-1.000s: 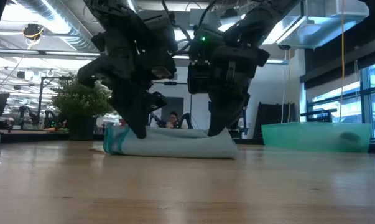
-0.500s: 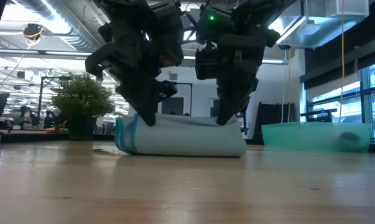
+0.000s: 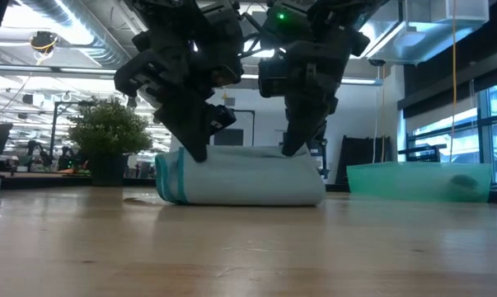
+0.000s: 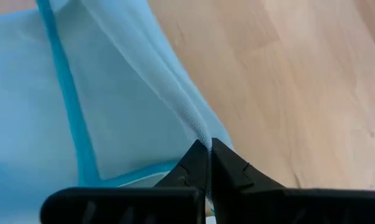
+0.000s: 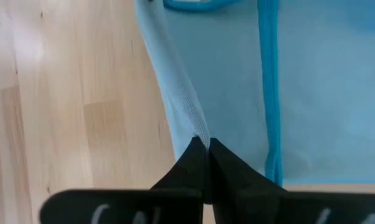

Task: Roll microfiber towels into tight, uniform cylinder then place into a basket
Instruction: Roll the blue towel

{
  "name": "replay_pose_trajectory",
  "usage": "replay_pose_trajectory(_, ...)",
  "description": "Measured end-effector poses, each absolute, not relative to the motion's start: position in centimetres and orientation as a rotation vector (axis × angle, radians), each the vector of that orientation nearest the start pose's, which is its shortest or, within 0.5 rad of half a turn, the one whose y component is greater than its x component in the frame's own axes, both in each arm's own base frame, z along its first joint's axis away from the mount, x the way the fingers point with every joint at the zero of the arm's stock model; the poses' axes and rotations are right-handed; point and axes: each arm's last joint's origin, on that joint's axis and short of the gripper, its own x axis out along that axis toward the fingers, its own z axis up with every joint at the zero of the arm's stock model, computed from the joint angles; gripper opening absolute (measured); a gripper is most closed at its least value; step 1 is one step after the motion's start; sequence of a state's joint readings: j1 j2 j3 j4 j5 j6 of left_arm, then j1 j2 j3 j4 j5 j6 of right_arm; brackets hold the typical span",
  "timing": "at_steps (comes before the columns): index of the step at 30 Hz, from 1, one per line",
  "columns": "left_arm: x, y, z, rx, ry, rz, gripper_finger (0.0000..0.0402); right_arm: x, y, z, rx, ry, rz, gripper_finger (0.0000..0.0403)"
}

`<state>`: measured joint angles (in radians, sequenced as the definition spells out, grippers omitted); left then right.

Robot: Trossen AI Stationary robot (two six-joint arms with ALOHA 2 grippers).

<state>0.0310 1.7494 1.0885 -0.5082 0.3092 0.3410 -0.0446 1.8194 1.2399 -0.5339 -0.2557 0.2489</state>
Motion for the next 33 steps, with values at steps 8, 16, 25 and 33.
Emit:
replay_pose_trajectory(8, 33.6, -0.7, 17.3, 0.049, 1.098, -0.429, 0.0, 37.0, -2.5, 19.6, 0.411, 1.075, -0.039, 0.0007)
replay_pose_trajectory(16, 33.5, -0.6, 17.4, 0.021, 1.104, -0.404, 0.0, 37.4, -2.7, 21.5, 0.344, 1.076, -0.003, 0.0007)
replay_pose_trajectory(25, 33.6, -0.7, 17.4, -0.012, 1.107, -0.368, 0.0, 37.3, -3.2, 22.2, 0.331, 1.102, -0.04, 0.0007)
replay_pose_trajectory(33, 32.6, -0.2, 19.5, 0.005, 1.073, -0.293, 0.0, 37.2, -3.2, 21.1, 0.325, 1.104, -0.004, 0.0007)
